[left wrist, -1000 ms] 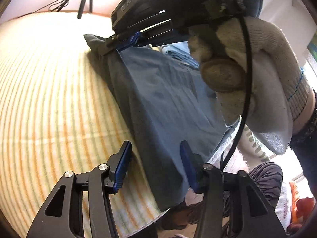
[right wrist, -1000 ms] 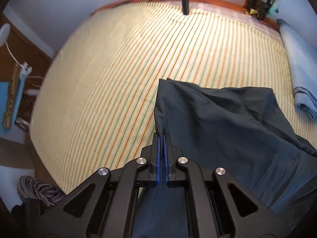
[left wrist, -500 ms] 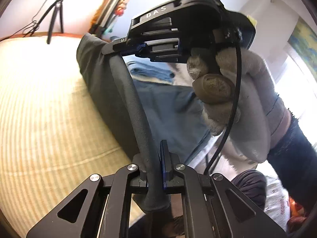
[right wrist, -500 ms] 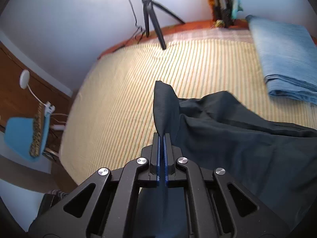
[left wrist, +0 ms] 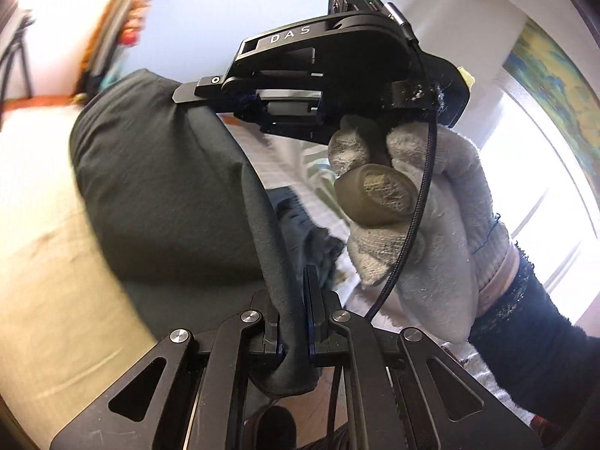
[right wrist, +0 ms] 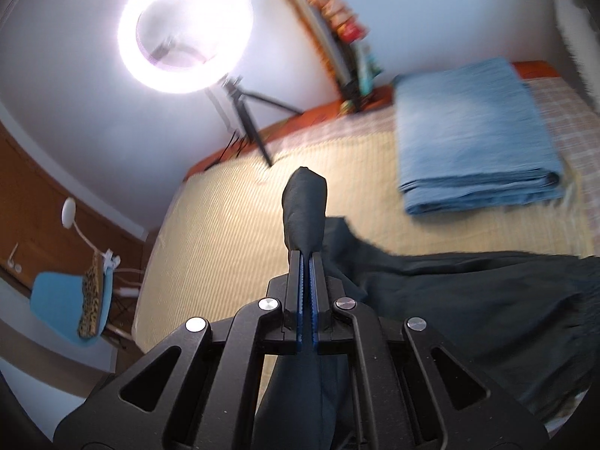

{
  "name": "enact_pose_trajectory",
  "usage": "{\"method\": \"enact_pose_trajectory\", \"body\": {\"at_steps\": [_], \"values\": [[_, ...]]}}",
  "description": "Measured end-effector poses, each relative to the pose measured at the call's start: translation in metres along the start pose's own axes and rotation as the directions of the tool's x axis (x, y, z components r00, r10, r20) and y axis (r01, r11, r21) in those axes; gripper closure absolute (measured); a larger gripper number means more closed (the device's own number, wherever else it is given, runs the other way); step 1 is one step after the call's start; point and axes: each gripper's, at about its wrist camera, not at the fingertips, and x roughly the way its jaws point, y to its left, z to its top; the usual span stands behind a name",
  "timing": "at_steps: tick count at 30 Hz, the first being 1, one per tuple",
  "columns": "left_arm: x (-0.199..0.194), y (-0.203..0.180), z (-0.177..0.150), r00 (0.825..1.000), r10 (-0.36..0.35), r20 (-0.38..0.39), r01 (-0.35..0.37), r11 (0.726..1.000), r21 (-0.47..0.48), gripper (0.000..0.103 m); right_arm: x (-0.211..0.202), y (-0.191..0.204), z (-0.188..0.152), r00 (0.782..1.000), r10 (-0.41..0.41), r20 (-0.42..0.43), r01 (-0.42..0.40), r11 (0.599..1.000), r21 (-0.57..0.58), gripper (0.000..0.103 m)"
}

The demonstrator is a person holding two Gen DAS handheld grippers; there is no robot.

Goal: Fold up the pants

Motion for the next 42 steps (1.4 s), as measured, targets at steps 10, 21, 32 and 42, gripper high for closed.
{"method": "enact_pose_trajectory", "body": {"at_steps": [10, 21, 32, 42], "values": [[0.067, -0.026, 0.036, 0.989, -0.120, -0.083, 0.125, 0.991, 0.057, 0.097, -0.075, -0.085, 0.012, 0.993, -0.081, 0.084, 0.074, 0.994, 0.082, 0.100], [0.135, -0.049, 0.040, 0.968, -0.172, -0.182, 0.186, 0.981, 0.063, 0.097, -0.099, -0.173, 0.008, 0.988, -0.142, 0.060, 0.132, 0.979, 0.153, 0.100], [0.176, -0.053, 0.021, 0.944, -0.180, -0.275, 0.190, 0.982, 0.010, 0.091, -0.089, -0.250, -0.013, 0.977, -0.212, -0.010, 0.209, 0.955, 0.210, 0.100], [0.115, -0.056, -0.006, 0.943, -0.141, -0.303, 0.163, 0.985, 0.050, 0.075, -0.067, -0.272, -0.020, 0.967, -0.251, -0.040, 0.254, 0.950, 0.185, 0.099]]}}
